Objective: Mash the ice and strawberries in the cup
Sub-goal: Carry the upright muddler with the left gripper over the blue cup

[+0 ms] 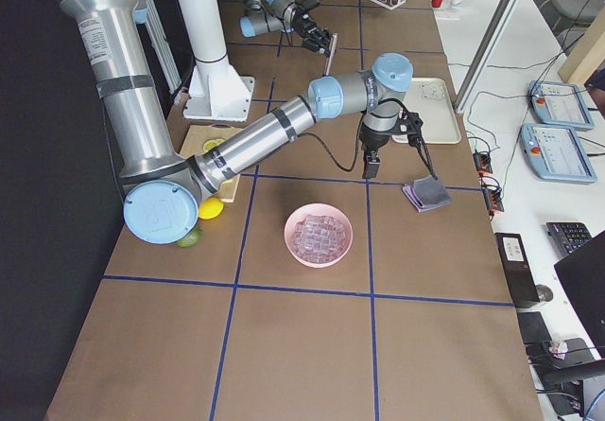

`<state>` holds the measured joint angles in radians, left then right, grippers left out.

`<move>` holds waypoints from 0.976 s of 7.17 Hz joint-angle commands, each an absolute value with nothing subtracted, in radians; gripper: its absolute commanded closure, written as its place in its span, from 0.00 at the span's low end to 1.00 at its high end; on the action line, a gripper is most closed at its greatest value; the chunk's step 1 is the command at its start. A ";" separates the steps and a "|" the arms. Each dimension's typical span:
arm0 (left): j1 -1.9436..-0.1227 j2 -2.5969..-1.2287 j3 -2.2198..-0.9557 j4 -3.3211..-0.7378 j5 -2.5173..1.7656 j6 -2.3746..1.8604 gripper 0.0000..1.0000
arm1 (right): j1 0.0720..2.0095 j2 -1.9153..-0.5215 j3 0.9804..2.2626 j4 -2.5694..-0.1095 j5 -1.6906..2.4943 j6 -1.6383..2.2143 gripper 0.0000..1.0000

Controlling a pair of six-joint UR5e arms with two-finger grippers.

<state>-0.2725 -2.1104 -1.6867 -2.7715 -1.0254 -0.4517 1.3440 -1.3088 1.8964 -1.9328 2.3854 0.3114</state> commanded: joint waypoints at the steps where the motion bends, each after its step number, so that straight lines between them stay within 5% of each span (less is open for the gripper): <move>1: -0.250 -2.140 -1.625 -2.775 -1.005 -0.448 1.00 | 1.344 -1.310 1.898 -1.933 2.387 0.311 0.00; 7: -0.242 -2.161 -1.565 -2.775 -1.005 -0.445 0.99 | 1.344 -1.312 1.891 -1.933 2.385 0.308 0.00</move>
